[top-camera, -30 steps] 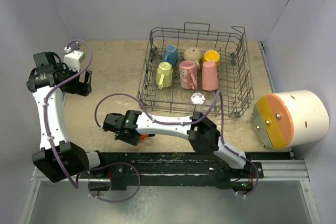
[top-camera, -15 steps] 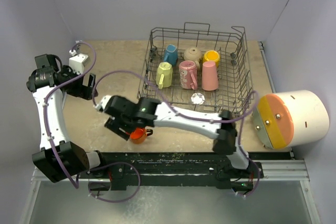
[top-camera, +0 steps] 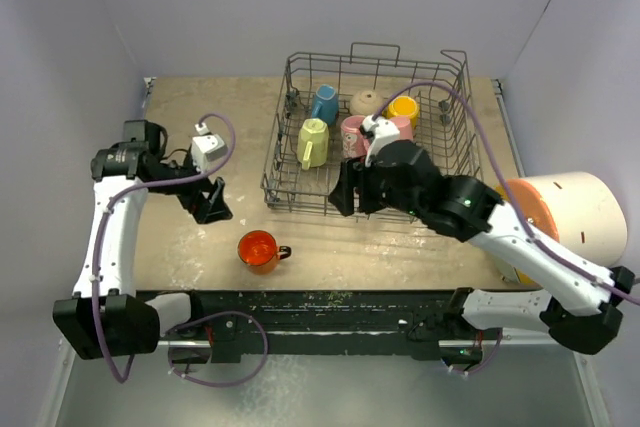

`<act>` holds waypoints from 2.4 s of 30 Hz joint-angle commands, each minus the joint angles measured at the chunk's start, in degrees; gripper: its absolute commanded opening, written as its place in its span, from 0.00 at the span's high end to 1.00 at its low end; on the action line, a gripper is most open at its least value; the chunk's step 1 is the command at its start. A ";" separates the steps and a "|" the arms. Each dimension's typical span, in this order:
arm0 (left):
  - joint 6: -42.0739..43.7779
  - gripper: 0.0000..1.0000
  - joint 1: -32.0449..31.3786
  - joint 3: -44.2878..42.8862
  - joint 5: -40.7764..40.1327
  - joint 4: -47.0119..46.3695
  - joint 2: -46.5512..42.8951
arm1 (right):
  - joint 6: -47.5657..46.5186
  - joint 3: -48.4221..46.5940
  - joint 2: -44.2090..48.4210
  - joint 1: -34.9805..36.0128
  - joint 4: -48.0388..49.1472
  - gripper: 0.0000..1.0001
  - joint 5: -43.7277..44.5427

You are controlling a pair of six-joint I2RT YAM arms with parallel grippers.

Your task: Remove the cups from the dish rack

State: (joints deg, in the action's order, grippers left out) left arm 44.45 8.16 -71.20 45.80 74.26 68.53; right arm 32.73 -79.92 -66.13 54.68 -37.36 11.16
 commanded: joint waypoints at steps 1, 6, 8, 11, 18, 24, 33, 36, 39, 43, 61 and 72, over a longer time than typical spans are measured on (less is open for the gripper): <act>2.79 0.01 -6.64 3.95 -1.81 -4.93 -0.23 | 8.54 8.05 -0.79 -0.50 0.38 0.35 -1.51; 2.58 0.01 -14.84 11.42 -10.76 -12.96 1.14 | 12.59 12.86 0.99 -0.87 1.76 0.36 -0.46; 2.05 0.02 -17.32 13.59 -13.25 -15.89 1.66 | 13.28 13.65 1.46 -1.24 1.15 0.36 0.68; 1.50 0.04 -20.14 15.82 -15.47 -19.96 2.53 | 13.98 14.86 1.59 -1.95 0.78 0.38 0.83; -0.87 0.14 -26.90 19.72 -18.40 -26.72 4.54 | 16.12 19.54 1.12 -3.59 2.09 0.41 1.17; -1.55 0.24 -27.51 23.80 -21.27 -32.11 3.86 | 17.24 24.34 3.23 -7.56 4.02 0.43 0.56; -2.08 0.61 -27.50 27.00 -26.63 -37.09 1.23 | 16.12 26.47 3.70 -14.02 4.05 0.49 3.06; -2.28 0.76 -27.50 27.58 -30.46 -38.50 1.16 | 15.29 26.68 4.20 -17.09 4.26 0.50 3.17; -1.64 0.81 -27.36 28.08 -35.79 -39.83 0.52 | 14.12 26.06 4.40 -20.39 4.41 0.52 3.39; 0.66 0.90 -21.76 28.25 -38.77 -42.81 0.43 | 12.55 24.88 4.80 -25.24 4.06 0.52 3.29; -9.50 1.00 -6.97 -5.35 -43.02 -52.64 35.00 | 4.26 17.15 9.60 -33.56 -0.15 0.33 -0.80; -15.12 0.68 -6.49 -22.72 -43.07 -47.17 45.78 | -1.87 1.50 2.35 -33.38 -4.08 0.16 0.49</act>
State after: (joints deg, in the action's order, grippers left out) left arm 32.08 1.17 -89.38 3.09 25.98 114.28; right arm 35.70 -77.10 -58.04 21.34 -41.69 9.76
